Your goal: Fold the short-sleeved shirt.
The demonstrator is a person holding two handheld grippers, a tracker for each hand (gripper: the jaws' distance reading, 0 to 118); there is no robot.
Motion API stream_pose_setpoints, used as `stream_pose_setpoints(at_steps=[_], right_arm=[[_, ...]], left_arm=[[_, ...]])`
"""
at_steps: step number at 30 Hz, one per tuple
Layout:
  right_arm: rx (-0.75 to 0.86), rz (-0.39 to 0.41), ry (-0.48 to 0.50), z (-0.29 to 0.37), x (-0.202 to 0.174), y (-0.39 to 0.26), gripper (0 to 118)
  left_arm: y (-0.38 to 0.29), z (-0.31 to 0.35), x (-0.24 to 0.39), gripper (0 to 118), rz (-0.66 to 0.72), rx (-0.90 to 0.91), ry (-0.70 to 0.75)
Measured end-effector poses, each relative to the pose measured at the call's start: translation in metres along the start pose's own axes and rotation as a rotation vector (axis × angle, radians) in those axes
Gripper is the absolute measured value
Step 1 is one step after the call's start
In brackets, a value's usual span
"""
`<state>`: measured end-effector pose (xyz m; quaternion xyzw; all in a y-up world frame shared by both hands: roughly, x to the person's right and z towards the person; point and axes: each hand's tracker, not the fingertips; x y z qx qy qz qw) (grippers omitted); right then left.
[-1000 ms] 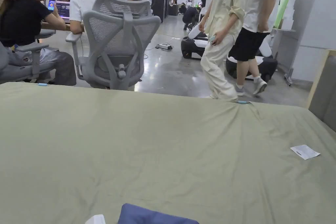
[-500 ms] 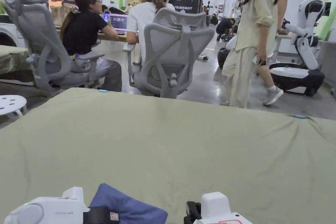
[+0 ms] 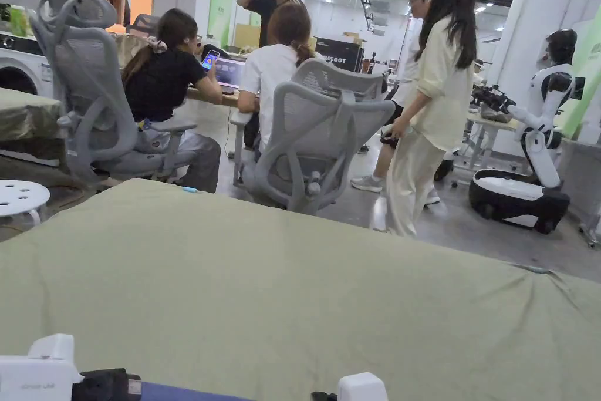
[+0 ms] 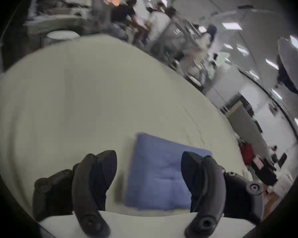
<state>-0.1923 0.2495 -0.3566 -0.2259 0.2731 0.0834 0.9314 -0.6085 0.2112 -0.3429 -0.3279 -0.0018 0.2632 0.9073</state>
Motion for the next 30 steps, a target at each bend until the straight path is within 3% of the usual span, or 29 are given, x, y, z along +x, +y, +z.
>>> stream_pose_setpoints(at_steps=[2, 3, 4, 5, 12, 19, 25, 27, 30], right_arm=[[0.003, -0.019, 0.001, 0.007, 0.006, 0.001, 0], [0.005, -0.023, -0.002, 0.012, 0.008, 0.001, 0], [0.013, -0.028, -0.011, 0.020, 0.009, 0.002, 0], [0.020, -0.034, -0.016, 0.026, 0.013, 0.004, 0], [0.136, -0.106, -0.071, 0.107, 0.065, 0.009, 0], [0.197, -0.104, -0.240, 0.197, 0.167, -0.011, 0], [0.166, 0.053, -0.399, 0.242, 0.263, 0.007, 0], [0.156, 0.008, -0.432, 0.258, 0.287, 0.012, 0], [0.233, -0.096, -0.440, 0.283, 0.300, 0.004, 0]], left_arm=[[0.003, 0.026, 0.000, 77, -0.015, 0.066, 0.113], [0.002, 0.039, 0.006, 63, -0.036, 0.093, 0.152], [0.001, 0.048, 0.015, 24, -0.057, 0.102, 0.164], [-0.002, 0.053, 0.025, 0, -0.071, 0.114, 0.180], [-0.041, 0.050, 0.161, 0, -0.271, 0.203, 0.144], [-0.095, 0.039, 0.325, 0, -0.460, 0.336, 0.097], [-0.099, 0.032, 0.448, 0, -0.547, 0.441, 0.048], [-0.106, 0.037, 0.480, 0, -0.606, 0.480, 0.068], [-0.125, 0.050, 0.500, 0, -0.526, 0.511, 0.070]])
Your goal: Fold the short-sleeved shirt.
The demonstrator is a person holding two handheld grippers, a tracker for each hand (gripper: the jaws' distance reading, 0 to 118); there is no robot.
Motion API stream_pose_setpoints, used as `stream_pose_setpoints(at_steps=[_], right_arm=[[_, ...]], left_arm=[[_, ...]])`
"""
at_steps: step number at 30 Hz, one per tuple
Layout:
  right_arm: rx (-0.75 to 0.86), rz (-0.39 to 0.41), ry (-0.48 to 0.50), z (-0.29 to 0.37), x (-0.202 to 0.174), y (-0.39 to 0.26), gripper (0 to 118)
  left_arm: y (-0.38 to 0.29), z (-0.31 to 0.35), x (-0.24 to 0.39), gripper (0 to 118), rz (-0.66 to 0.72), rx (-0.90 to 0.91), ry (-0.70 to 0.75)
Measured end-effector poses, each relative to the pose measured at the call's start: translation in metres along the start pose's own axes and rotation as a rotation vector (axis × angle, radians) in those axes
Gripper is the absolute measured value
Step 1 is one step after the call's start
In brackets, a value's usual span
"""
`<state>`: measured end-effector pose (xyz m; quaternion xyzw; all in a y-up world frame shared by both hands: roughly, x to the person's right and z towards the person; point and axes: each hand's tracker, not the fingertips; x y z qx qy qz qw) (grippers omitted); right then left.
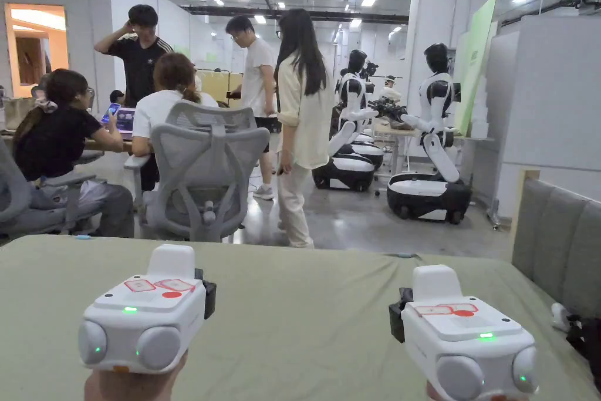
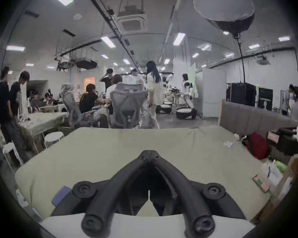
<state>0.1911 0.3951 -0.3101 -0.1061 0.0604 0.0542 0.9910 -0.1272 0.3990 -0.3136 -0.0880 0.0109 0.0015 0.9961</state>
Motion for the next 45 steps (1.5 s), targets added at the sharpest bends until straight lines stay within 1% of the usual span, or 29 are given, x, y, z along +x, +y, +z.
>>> stream_pose_setpoints(at_steps=[2, 4, 5, 8, 10, 14, 16, 17, 18, 19, 20, 21, 22, 23, 24, 25, 28, 32, 40, 45], right_arm=[[-0.012, 0.021, 0.009, 0.002, 0.001, -0.006, 0], [-0.012, 0.095, -0.027, 0.001, -0.001, -0.012, 0], [-0.008, 0.116, -0.024, 0.002, -0.002, -0.015, 0], [0.007, 0.099, -0.005, 0.000, -0.001, -0.020, 0], [0.013, 0.055, -0.015, -0.001, 0.003, -0.021, 0], [0.015, 0.013, -0.011, -0.001, 0.007, -0.020, 0], [0.022, -0.010, -0.006, 0.000, 0.006, -0.020, 1], [0.023, -0.013, -0.004, 0.000, 0.006, -0.020, 6], [0.024, -0.021, -0.009, 0.001, 0.005, -0.020, 20], [0.026, -0.029, -0.014, 0.001, 0.004, -0.019, 53], [0.024, -0.036, -0.015, 0.001, 0.004, -0.019, 82], [0.023, -0.038, -0.018, 0.001, 0.004, -0.019, 105], [0.028, -0.040, -0.023, 0.000, 0.004, -0.019, 118], [0.050, -0.043, -0.035, 0.003, 0.003, -0.019, 118], [0.088, -0.041, -0.053, 0.006, 0.002, -0.018, 118], [0.084, -0.045, -0.066, 0.006, 0.000, -0.017, 118], [0.075, -0.049, -0.075, 0.008, -0.001, -0.013, 118], [0.083, -0.075, -0.056, 0.012, -0.004, -0.012, 118], [0.071, -0.080, -0.044, 0.015, -0.011, -0.010, 118], [0.068, -0.127, -0.050, 0.014, -0.009, -0.009, 118]], left_arm=[[-0.004, 0.010, 0.015, 0, 0.007, -0.014, -0.042], [-0.005, 0.013, 0.025, 0, -0.026, -0.018, -0.030], [-0.004, 0.014, 0.029, 0, -0.037, -0.015, -0.028], [-0.003, 0.018, 0.023, 0, -0.025, -0.008, -0.040], [-0.002, 0.017, 0.019, 0, -0.029, 0.007, -0.032], [-0.003, 0.022, 0.007, 2, -0.026, 0.022, -0.019], [-0.006, 0.023, 0.003, 8, -0.038, 0.033, -0.007], [-0.006, 0.023, 0.002, 21, -0.041, 0.036, -0.010], [-0.007, 0.024, 0.001, 38, -0.043, 0.036, -0.016], [-0.008, 0.024, -0.001, 63, -0.045, 0.035, -0.018], [-0.009, 0.026, -0.002, 78, -0.052, 0.040, -0.016], [-0.009, 0.027, -0.002, 88, -0.059, 0.056, -0.012], [-0.009, 0.028, -0.003, 96, -0.062, 0.072, -0.006], [-0.008, 0.029, -0.004, 100, -0.064, 0.081, -0.002], [-0.006, 0.030, -0.006, 107, -0.064, 0.079, -0.008], [-0.006, 0.029, -0.007, 118, -0.061, 0.076, -0.019], [-0.004, 0.034, -0.007, 118, -0.054, 0.085, -0.039], [-0.004, 0.039, -0.004, 118, -0.100, 0.094, -0.025], [-0.004, 0.038, -0.004, 118, -0.092, 0.097, -0.021], [-0.004, 0.038, -0.006, 118, -0.081, 0.095, -0.016]])
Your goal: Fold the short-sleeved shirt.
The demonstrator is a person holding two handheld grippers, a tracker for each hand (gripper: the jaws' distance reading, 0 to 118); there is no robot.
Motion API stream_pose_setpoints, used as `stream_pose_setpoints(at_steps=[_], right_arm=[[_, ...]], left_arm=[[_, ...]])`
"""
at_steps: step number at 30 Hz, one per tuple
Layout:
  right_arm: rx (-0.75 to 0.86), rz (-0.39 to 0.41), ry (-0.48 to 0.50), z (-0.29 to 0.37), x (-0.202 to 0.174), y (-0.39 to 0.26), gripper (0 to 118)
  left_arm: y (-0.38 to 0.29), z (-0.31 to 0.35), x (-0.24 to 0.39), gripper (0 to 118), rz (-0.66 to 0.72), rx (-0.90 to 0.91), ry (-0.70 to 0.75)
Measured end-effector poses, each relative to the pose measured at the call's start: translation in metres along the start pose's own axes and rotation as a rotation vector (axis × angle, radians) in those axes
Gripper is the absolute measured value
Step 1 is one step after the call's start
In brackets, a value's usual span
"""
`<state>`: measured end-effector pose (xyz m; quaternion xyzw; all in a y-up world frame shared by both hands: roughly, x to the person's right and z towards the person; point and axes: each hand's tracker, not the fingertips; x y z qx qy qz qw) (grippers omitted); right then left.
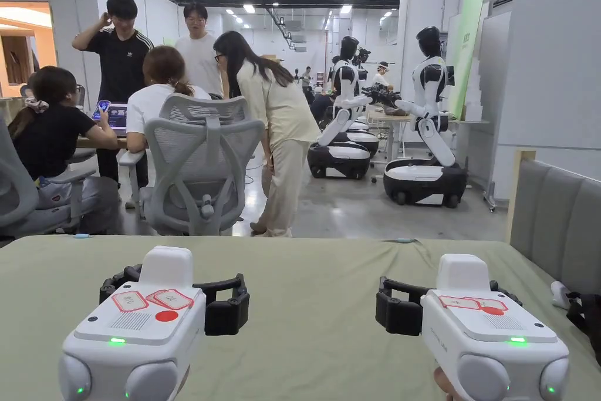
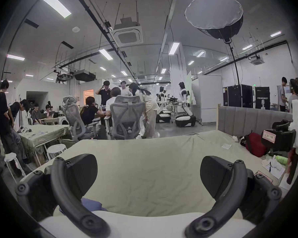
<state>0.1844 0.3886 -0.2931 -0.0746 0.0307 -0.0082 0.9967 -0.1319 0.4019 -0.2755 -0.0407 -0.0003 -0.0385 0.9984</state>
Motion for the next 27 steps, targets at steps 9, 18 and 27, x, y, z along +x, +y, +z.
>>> stream_pose_setpoints(at_steps=[9, 18, 27], right_arm=[[-0.035, -0.004, -0.041, -0.001, -0.013, 0.006, 118], [-0.067, -0.038, -0.022, 0.005, -0.011, 0.013, 118], [-0.027, -0.029, -0.057, 0.012, -0.010, 0.017, 118]], left_arm=[[0.000, 0.001, 0.000, 118, 0.009, -0.004, -0.004], [-0.002, -0.003, 0.002, 118, -0.002, -0.023, 0.000], [-0.002, -0.007, 0.006, 118, -0.021, -0.026, 0.010]])
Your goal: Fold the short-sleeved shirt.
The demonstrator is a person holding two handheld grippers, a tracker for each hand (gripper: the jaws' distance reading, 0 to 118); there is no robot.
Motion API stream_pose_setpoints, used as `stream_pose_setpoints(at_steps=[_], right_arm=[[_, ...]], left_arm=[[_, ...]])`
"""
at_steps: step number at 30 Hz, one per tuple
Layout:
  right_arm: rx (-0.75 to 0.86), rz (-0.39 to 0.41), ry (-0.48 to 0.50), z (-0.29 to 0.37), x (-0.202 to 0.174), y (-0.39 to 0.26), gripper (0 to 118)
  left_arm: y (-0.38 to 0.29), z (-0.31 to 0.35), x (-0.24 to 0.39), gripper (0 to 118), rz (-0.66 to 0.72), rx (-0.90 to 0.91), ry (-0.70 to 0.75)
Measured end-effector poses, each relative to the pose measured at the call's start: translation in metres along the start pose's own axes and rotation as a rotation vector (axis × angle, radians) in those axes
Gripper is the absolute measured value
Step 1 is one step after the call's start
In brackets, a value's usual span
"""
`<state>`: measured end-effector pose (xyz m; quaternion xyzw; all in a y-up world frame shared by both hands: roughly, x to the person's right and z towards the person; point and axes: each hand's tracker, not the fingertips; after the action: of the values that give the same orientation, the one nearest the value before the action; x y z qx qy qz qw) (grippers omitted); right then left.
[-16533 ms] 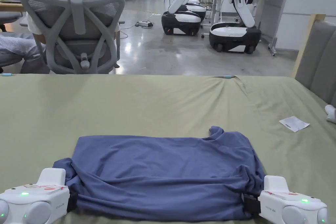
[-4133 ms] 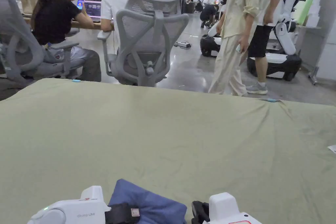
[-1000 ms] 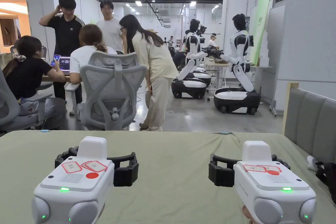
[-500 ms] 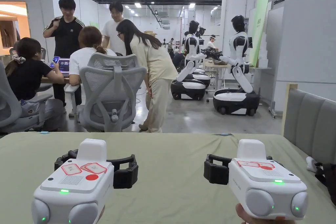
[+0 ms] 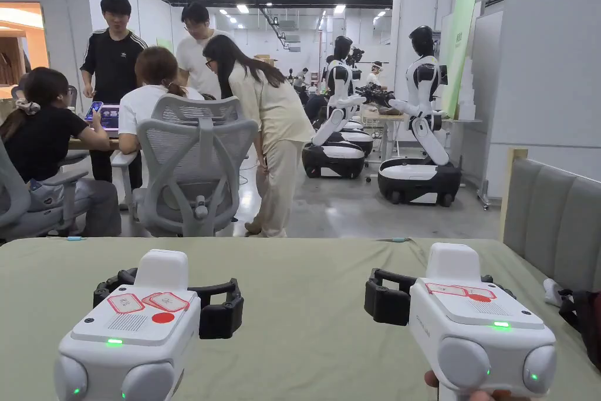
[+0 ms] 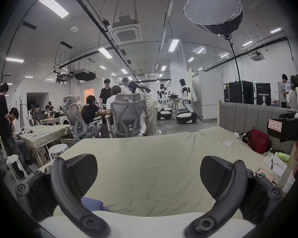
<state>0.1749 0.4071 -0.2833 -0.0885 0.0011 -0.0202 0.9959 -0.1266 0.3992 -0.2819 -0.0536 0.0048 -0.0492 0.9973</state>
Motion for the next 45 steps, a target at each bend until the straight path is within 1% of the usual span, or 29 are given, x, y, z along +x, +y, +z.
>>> stream_pose_setpoints(at_steps=[4, 12, 16, 24, 28, 32, 35, 37, 38, 40, 42, 43, 45], right_arm=[[0.021, 0.009, -0.006, 0.002, -0.001, 0.000, 118], [0.033, -0.019, 0.013, 0.002, 0.004, -0.002, 118], [0.032, 0.002, 0.013, 0.001, 0.000, -0.005, 118], [0.024, 0.001, 0.023, 0.000, -0.002, -0.008, 118], [0.003, 0.000, 0.058, -0.002, -0.001, -0.006, 118], [0.021, 0.028, 0.040, -0.001, -0.003, -0.007, 118], [0.021, 0.002, 0.071, 0.000, -0.001, -0.005, 118], [0.030, -0.003, 0.070, 0.000, -0.001, -0.006, 118], [0.016, -0.002, 0.039, 0.000, -0.003, -0.005, 118], [0.016, 0.003, 0.048, -0.001, -0.001, -0.006, 118], [-0.026, -0.023, 0.075, -0.002, 0.000, -0.006, 118], [-0.052, -0.037, 0.073, -0.004, 0.000, -0.007, 118], [-0.045, -0.034, 0.073, -0.005, 0.001, -0.009, 118]], left_arm=[[-0.002, 0.000, 0.001, 118, 0.016, 0.002, 0.001], [-0.005, 0.001, 0.002, 118, 0.018, 0.010, 0.018], [-0.006, 0.001, 0.002, 118, 0.028, 0.015, 0.019], [-0.009, 0.001, 0.003, 118, 0.023, 0.004, 0.018], [-0.009, 0.001, 0.003, 118, 0.024, 0.007, 0.019], [-0.010, 0.001, 0.004, 118, 0.024, 0.009, 0.021], [-0.011, 0.000, 0.004, 118, 0.028, 0.006, 0.018], [-0.011, 0.000, 0.004, 118, 0.025, 0.005, 0.019], [-0.011, 0.000, 0.004, 118, 0.025, 0.004, 0.019], [-0.012, -0.001, 0.004, 118, 0.025, 0.002, 0.019], [-0.011, -0.001, 0.004, 118, 0.026, 0.002, 0.019], [-0.011, -0.001, 0.004, 118, 0.025, 0.003, 0.018], [-0.010, -0.001, 0.004, 118, 0.023, 0.003, 0.019]])
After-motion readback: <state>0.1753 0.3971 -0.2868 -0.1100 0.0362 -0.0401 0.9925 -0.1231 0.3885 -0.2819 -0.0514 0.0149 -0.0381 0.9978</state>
